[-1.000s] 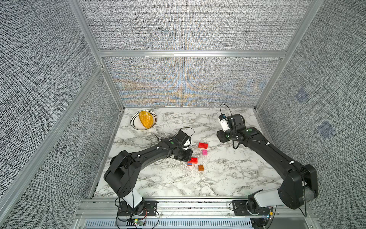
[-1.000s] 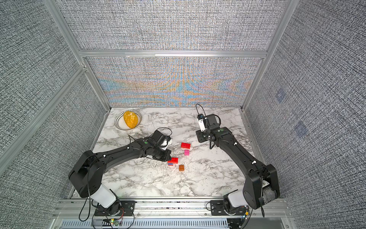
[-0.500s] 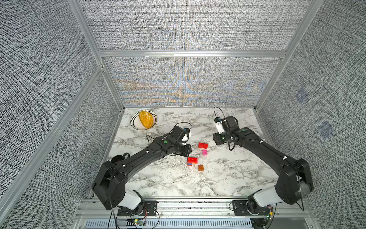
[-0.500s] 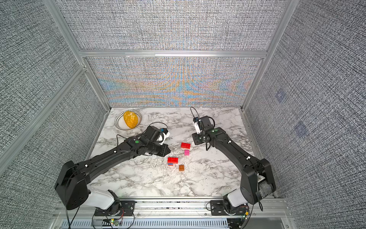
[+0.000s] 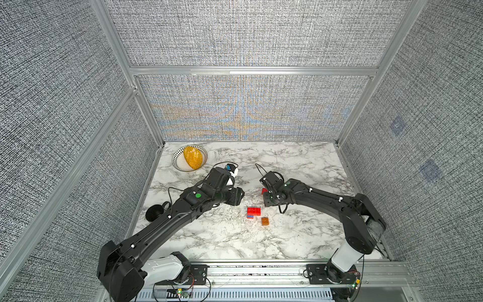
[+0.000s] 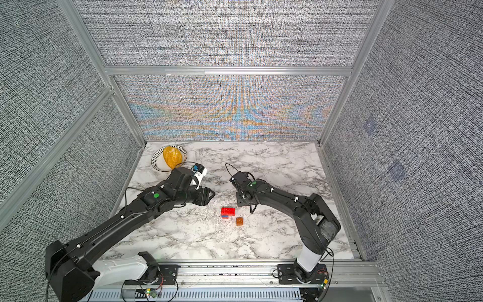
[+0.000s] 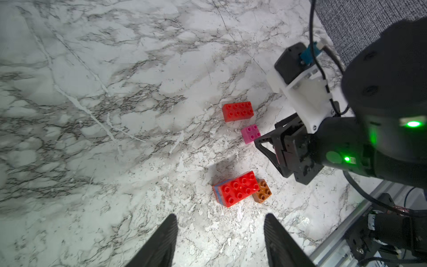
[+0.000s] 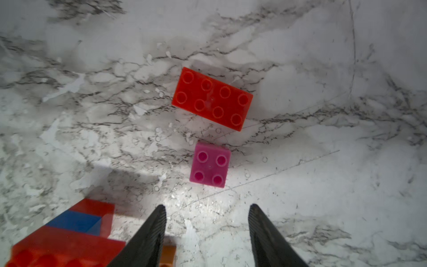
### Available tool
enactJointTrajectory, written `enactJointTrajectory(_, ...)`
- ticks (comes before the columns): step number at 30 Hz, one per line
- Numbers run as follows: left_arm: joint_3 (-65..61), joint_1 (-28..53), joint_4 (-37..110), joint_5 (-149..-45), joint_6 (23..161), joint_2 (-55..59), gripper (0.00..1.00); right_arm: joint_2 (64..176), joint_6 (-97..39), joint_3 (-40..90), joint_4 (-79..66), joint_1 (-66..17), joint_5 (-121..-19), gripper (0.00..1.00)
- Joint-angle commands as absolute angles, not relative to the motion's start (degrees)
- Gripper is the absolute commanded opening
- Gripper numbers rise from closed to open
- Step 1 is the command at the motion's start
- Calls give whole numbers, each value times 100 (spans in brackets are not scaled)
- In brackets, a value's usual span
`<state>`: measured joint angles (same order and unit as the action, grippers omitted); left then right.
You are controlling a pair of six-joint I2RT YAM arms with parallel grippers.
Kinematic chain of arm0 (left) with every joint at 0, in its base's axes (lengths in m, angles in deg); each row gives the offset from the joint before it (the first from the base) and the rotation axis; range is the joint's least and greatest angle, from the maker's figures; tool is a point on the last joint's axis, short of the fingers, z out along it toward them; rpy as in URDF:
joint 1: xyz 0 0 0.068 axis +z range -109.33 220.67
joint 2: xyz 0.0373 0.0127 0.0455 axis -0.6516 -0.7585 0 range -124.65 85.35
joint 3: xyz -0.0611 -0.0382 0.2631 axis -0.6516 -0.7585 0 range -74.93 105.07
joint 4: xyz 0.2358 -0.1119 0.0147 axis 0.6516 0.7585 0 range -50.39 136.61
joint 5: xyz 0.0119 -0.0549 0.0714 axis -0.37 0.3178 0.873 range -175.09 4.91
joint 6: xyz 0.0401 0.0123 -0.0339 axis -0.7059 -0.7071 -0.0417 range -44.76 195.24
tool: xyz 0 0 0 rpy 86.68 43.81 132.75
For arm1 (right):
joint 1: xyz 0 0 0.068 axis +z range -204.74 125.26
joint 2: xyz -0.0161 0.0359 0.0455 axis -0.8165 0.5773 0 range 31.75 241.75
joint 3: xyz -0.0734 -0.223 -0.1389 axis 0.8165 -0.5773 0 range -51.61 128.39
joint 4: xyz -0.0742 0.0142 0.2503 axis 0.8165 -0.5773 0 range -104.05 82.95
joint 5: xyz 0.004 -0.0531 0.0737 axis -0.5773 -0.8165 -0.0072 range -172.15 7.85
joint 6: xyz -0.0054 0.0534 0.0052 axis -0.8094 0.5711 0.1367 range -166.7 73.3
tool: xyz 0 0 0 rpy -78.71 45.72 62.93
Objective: Assemble the letter p with lego
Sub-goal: Pick up the lego brick from the center of the board.
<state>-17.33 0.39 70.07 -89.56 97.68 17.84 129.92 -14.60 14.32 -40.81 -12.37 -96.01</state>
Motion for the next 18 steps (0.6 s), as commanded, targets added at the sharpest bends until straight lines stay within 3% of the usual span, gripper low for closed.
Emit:
enactJointTrajectory(1, -1856, 133, 6999, -8720, 9672, 1980, 63, 13138, -950, 1437, -4143, -1206, -9823, 60)
enactJointTrajectory(8, -1920, 232, 7119, -8833, 9606, 2009, 63, 13488, -934, 1622, -4089, -1228, -9821, 59)
enactJointTrajectory(18, -2112, 235, 6934, -9530, 9059, 2247, 63, 13771, -1013, 1780, -3986, -1325, -9849, 48)
